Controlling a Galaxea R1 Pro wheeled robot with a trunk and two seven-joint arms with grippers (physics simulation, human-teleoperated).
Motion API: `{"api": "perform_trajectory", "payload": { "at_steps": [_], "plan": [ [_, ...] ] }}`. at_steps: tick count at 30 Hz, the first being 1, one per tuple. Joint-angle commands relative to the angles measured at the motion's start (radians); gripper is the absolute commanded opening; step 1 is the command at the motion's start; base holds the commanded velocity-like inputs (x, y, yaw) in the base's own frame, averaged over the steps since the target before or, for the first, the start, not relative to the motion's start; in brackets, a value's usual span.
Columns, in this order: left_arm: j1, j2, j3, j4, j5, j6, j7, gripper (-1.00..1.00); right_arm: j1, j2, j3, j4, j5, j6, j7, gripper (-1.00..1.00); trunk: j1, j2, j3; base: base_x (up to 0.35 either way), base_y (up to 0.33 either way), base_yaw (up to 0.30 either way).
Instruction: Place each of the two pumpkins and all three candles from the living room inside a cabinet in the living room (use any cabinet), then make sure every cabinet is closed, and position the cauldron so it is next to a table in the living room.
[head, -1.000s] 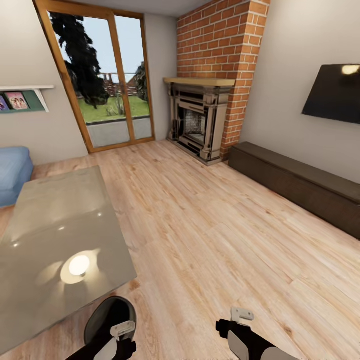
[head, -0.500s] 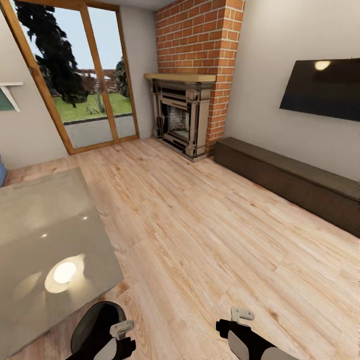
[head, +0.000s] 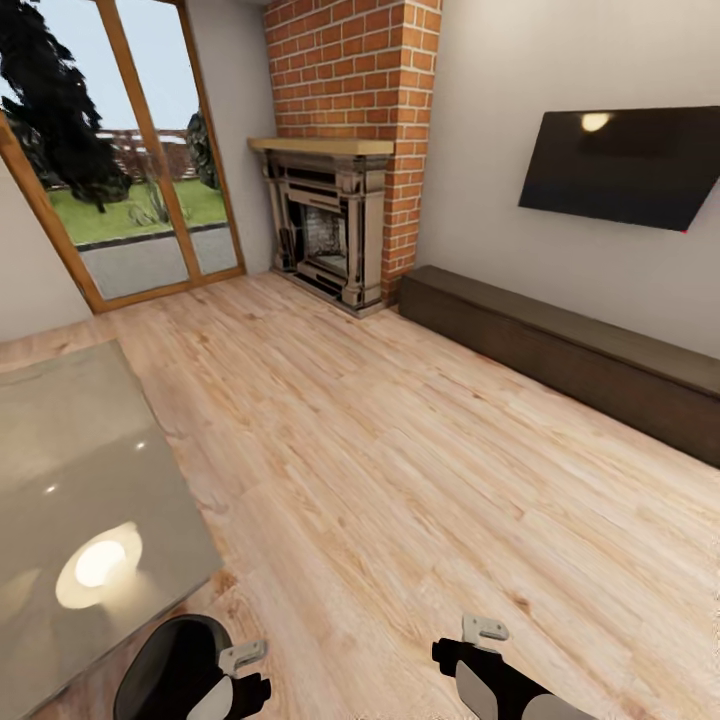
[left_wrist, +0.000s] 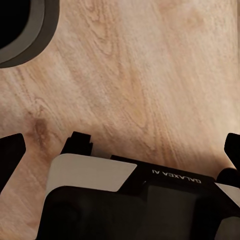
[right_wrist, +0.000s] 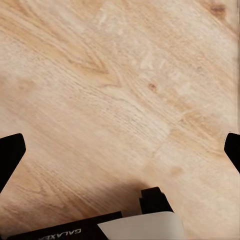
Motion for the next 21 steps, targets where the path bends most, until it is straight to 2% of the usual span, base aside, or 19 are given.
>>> {"api": "perform_trajectory", "payload": {
  "at_steps": [1,11,21],
  "plan": [
    [0.000,0.001,-0.008,-0.004,0.011,0.004,0.008,1.00,-0.001,-0.001,0.008,-0.002,-0.004,0.006,-0.007,1.00,0.000,-0.001,-0.002,0.000,0.000,-0.210],
    [0.000,0.002,-0.008,-0.003,0.011,0.004,0.008,1.00,-0.001,0.000,0.008,-0.003,-0.003,-0.001,-0.007,1.00,0.000,-0.001,-0.014,0.000,0.000,-0.212],
    [0.000,0.003,-0.007,-0.002,0.011,0.004,0.008,1.00,-0.001,0.000,0.008,-0.003,-0.004,-0.003,-0.007,1.00,0.000,-0.001,-0.014,0.000,0.000,-0.261]
  ]
}}
